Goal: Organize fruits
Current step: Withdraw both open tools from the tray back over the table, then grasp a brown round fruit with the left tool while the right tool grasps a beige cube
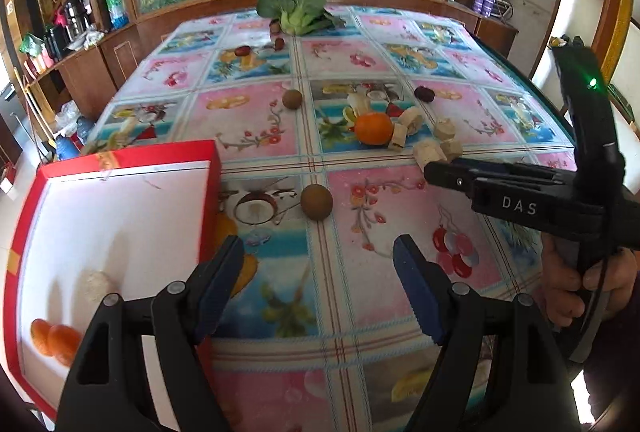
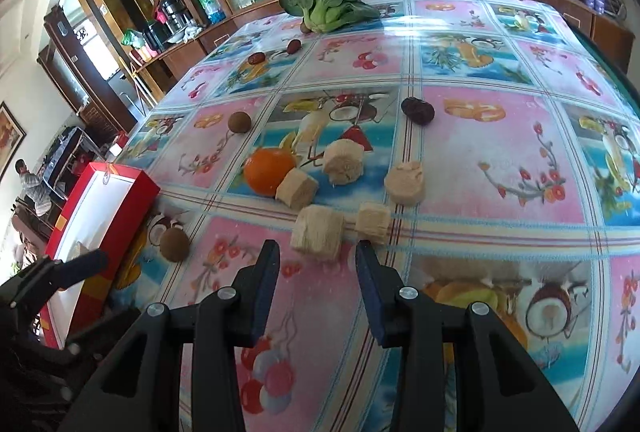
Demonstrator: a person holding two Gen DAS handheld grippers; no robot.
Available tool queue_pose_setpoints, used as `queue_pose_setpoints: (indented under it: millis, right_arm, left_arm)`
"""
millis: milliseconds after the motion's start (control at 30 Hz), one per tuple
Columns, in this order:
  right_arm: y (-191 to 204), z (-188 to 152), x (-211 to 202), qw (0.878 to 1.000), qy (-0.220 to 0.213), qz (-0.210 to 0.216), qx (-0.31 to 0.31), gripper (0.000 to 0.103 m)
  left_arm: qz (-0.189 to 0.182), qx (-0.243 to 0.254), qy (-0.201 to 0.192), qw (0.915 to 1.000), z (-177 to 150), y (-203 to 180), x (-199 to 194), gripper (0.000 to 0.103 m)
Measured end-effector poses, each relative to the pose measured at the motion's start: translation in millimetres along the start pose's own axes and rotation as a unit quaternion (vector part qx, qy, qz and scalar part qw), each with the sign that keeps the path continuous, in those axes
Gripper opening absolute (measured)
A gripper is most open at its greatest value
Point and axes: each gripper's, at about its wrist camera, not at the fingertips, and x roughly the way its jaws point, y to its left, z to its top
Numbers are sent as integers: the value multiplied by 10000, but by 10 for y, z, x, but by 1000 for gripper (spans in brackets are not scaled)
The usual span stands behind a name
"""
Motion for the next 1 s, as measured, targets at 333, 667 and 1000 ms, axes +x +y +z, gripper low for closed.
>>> queue_pose_setpoints:
  millis: [333, 667, 1000]
  right_arm:
    - [48, 74, 81, 9992, -14, -233, -324, 28]
    - [-51, 83, 40, 9997, 61, -180, -172, 28]
    - [-71, 72, 28, 9997, 88, -182, -115, 28]
  left_arm:
    - [-132, -48, 269, 9995, 93, 45, 214, 78]
    - [-160, -64, 368, 9992, 207, 75, 396, 77]
    - [-95, -85, 437, 9990, 281, 85, 577, 45]
